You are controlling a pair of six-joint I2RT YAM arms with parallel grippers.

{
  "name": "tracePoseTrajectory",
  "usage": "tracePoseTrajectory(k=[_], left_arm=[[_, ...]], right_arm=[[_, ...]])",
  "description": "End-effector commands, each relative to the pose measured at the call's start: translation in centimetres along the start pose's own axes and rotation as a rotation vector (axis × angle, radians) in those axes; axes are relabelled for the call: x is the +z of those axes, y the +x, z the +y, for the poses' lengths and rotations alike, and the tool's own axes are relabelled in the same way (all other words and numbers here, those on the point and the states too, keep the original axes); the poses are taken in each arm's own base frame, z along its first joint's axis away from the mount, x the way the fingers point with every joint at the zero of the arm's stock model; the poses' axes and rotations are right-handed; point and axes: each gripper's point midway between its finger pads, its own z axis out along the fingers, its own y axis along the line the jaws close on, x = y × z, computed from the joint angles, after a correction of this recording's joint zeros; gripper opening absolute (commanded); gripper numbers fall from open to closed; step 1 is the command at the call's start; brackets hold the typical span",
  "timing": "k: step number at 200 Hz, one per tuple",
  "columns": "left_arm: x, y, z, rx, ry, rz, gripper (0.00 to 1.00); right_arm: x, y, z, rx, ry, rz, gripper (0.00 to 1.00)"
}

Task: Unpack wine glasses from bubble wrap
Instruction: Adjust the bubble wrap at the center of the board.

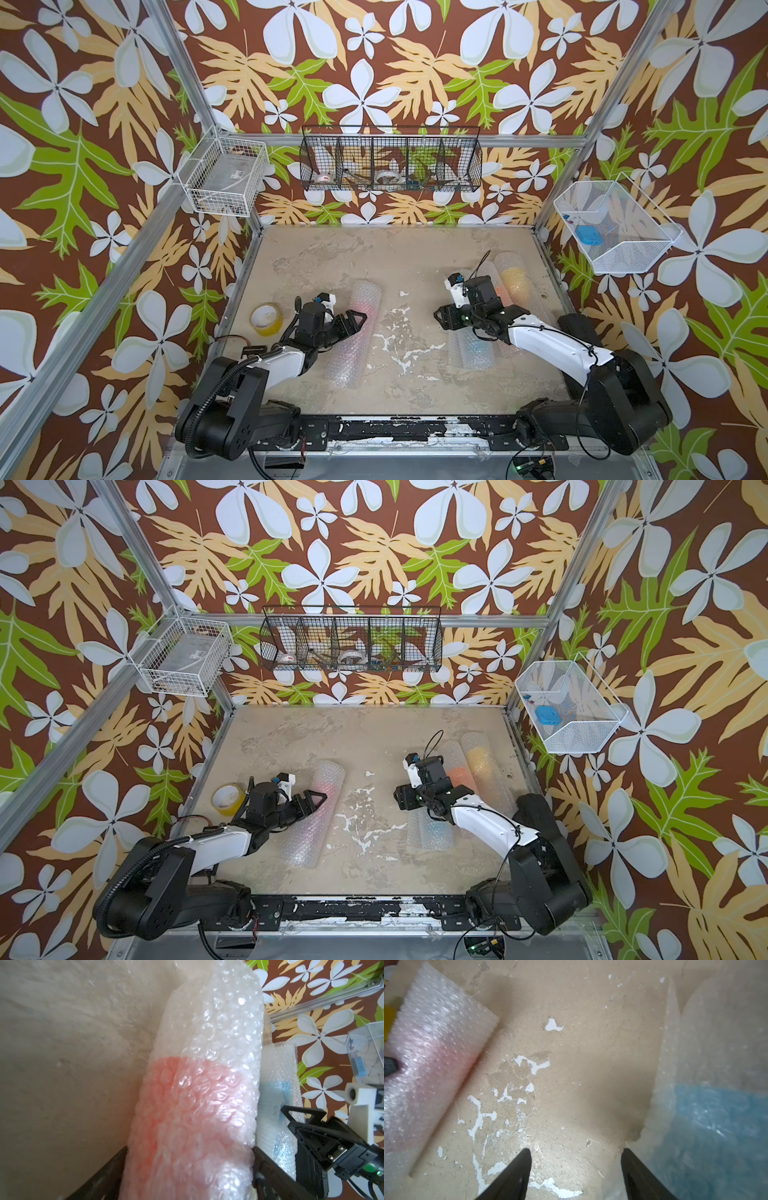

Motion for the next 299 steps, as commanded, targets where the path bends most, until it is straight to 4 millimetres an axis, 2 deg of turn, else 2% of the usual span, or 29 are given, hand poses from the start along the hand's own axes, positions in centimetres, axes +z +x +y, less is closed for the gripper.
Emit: tracePoseTrajectory(k=[1,25,58,86,112,127,159,192,241,255,299], left_arm=[[0.3,0.1,-2.3,-0.025,0.069,-0.003,0.89],[0.3,0.1,-4.5,-0.02,0.115,-0.002,0.89],[-0.9,-1.1,-6.6,0.003,0.155,-0.041,0.92],[-1.6,-1.8,-6.0,0.058,0.079,-0.077,0.93],[-2.3,-2.0,-4.3,0.071,0.022,-0.091,0.91],[-2.4,-1.4,-4.0,0.08,0.021,-0.074,0.86],[-2.3,0.2,-4.4,0.088,0.068,0.005,0.83],[-2.5,1.0,-4.6,0.107,0.09,0.028,0.82],[-2.3,2.7,-4.9,0.147,0.12,0.086,0.74],[-2.3,3.2,-5.3,0.165,0.138,0.096,0.69],[-2.1,3.3,-6.2,0.219,0.159,0.101,0.67]], right_arm=[[-0.5,-0.9,1.5,-0.01,-0.06,-0.013,0.71],[-0.8,-1.6,3.1,-0.03,-0.09,-0.025,0.72],[-0.2,-0.6,7.6,-0.079,-0.18,0.002,0.72],[0.4,0.8,11.8,-0.084,-0.297,0.037,0.72],[0.6,2.0,13.8,-0.082,-0.354,0.061,0.72],[0.8,2.5,13.8,-0.072,-0.356,0.067,0.72],[1.5,2.7,13.0,-0.081,-0.313,0.073,0.71],[2.0,1.9,13.8,-0.081,-0.341,0.062,0.71],[2.6,0.2,14.2,-0.115,-0.325,0.042,0.71],[2.5,-0.1,14.0,-0.122,-0.31,0.038,0.7],[1.2,0.2,12.7,-0.146,-0.238,0.045,0.63]])
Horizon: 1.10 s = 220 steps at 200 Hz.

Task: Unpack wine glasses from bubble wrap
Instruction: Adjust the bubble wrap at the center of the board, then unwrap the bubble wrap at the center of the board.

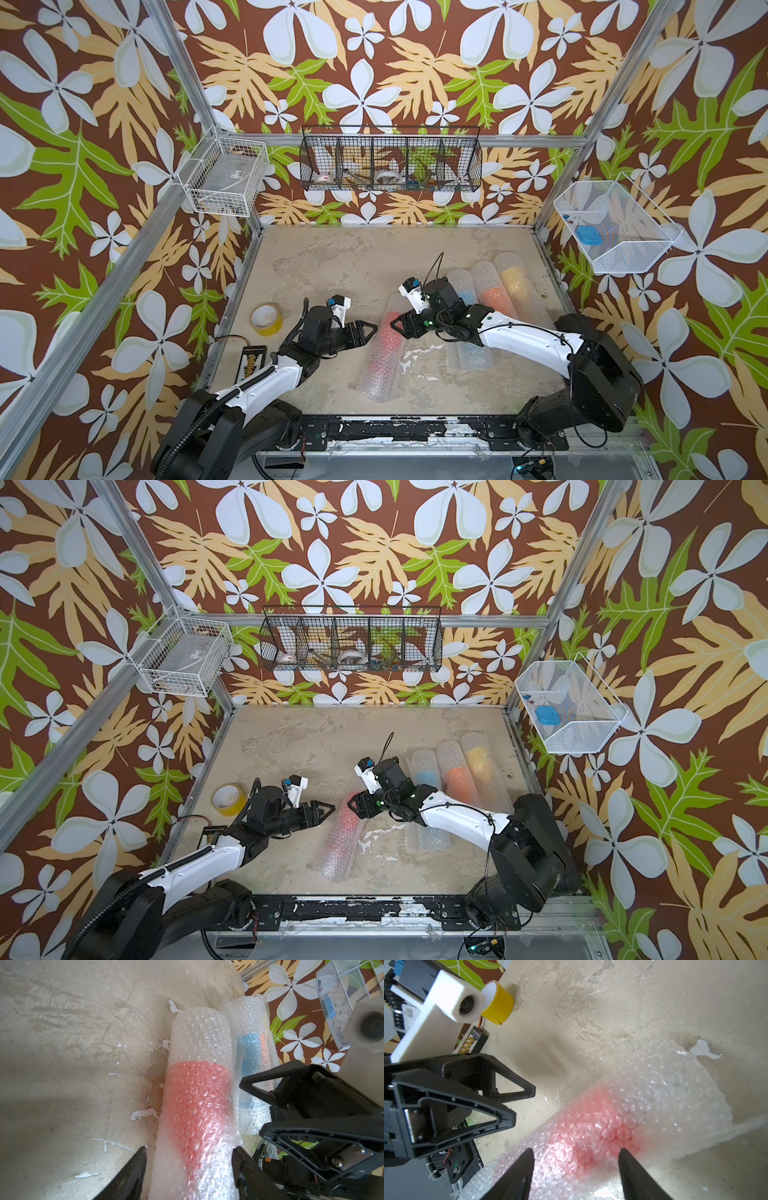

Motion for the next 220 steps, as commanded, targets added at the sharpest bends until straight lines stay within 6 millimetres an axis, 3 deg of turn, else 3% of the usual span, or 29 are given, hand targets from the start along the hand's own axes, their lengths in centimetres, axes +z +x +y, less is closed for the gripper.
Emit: tracePoseTrajectory(k=[1,57,112,146,220], left_arm=[[0.2,-0.5,-1.3,0.06,0.04,-0.006,0.67],[2.0,0.0,-1.6,0.1,0.004,0.045,0.64],[2.6,0.3,-2.2,0.133,0.017,0.066,0.64],[2.5,0.4,-2.4,0.134,0.026,0.063,0.63],[3.6,1.9,-3.5,0.186,0.023,0.106,0.62]], right_arm=[[-1.0,0.5,-0.9,-0.022,0.064,0.014,0.63],[-0.8,4.5,0.0,0.018,0.028,0.119,0.55],[0.8,5.1,0.8,0.016,0.023,0.147,0.55],[1.3,5.7,-0.6,0.014,0.098,0.172,0.55],[-0.3,6.4,-2.5,0.014,0.165,0.168,0.54]])
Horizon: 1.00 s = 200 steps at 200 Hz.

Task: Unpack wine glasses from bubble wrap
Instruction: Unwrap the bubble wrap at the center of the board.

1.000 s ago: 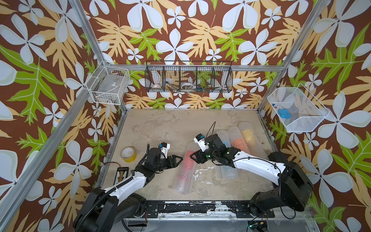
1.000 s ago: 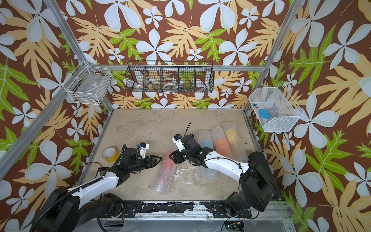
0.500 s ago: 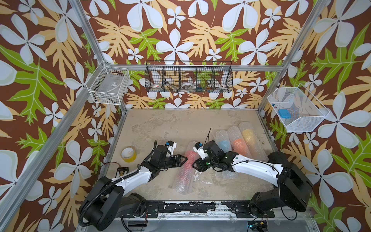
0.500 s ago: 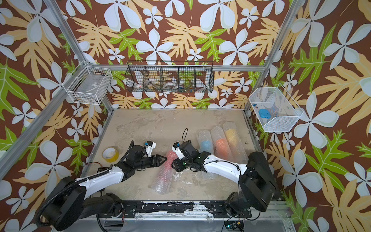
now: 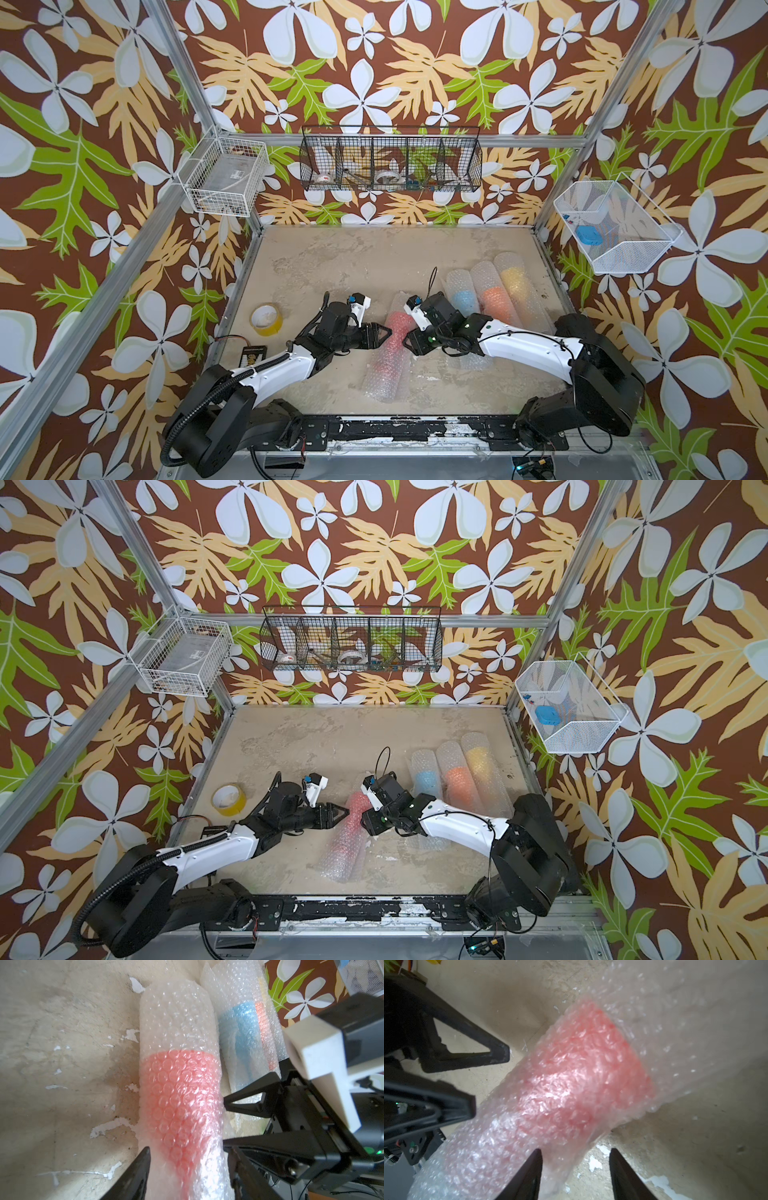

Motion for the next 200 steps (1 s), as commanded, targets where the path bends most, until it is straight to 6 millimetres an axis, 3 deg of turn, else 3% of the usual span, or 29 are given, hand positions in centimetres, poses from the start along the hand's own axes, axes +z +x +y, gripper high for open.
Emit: tracePoseTrajectory(k=[1,37,60,111,161,200], left_arm=[[0.4,-0.4,-0.6,0.037,-0.005,-0.011,0.62],[1.7,0.0,-1.4,0.072,-0.027,0.015,0.63],[2.5,0.2,-0.8,0.082,-0.072,0.037,0.46],[2.8,0.1,0.2,0.094,-0.137,0.034,0.31],[1.9,-0.5,0.3,0.085,-0.159,-0.011,0.06],[1.3,-0.7,-0.5,0.056,-0.111,-0.051,0.01]], right_arm=[[-0.3,0.0,-0.5,-0.014,0.021,-0.006,0.54],[-0.4,-0.4,-0.4,-0.022,0.017,-0.017,0.54],[-0.5,-0.5,-0.5,-0.025,0.02,-0.019,0.55],[-1.0,-0.1,-1.6,-0.006,0.035,-0.025,0.55],[-1.1,0.3,-1.8,0.011,0.017,-0.015,0.54],[-0.9,-0.2,-0.5,0.016,-0.034,-0.028,0.55]])
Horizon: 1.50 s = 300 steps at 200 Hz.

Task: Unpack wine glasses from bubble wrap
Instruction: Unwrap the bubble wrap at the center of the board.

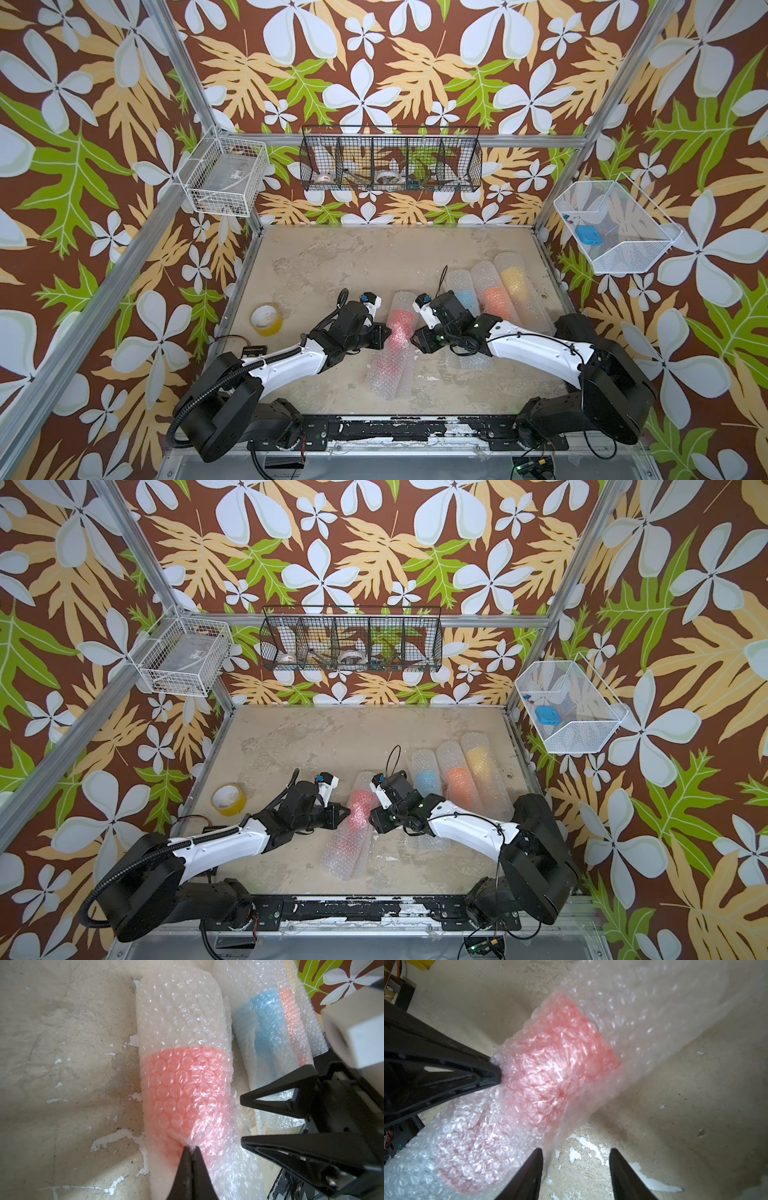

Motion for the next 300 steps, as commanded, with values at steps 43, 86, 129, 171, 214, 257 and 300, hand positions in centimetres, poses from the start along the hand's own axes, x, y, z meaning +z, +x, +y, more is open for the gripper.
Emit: tracePoseTrajectory(k=[43,86,129,171,214,257,300], left_arm=[[-1.5,-1.2,-1.4,-0.052,0.081,-0.097,0.0],[-1.5,-0.8,-1.7,-0.082,0.121,-0.102,0.0],[-1.3,-0.5,-1.6,-0.091,0.127,-0.094,0.0],[-1.3,-0.6,-1.7,-0.09,0.129,-0.097,0.0],[-1.1,-0.4,-1.5,-0.093,0.128,-0.091,0.0],[-1.0,-0.2,-1.4,-0.093,0.124,-0.086,0.0],[-0.7,0.0,-1.3,-0.099,0.129,-0.079,0.0]], right_arm=[[0.9,-0.4,1.0,0.007,-0.036,0.01,0.54],[1.5,-0.1,-0.3,0.017,0.02,0.016,0.52],[1.6,0.3,-1.1,0.036,0.039,0.019,0.52],[2.0,-0.4,0.1,0.041,-0.016,0.011,0.51],[3.0,-0.5,-0.2,0.046,-0.006,0.016,0.51],[3.6,-0.1,-1.5,0.046,0.048,0.024,0.47],[4.2,-1.1,0.2,0.038,-0.051,-0.006,0.47]])
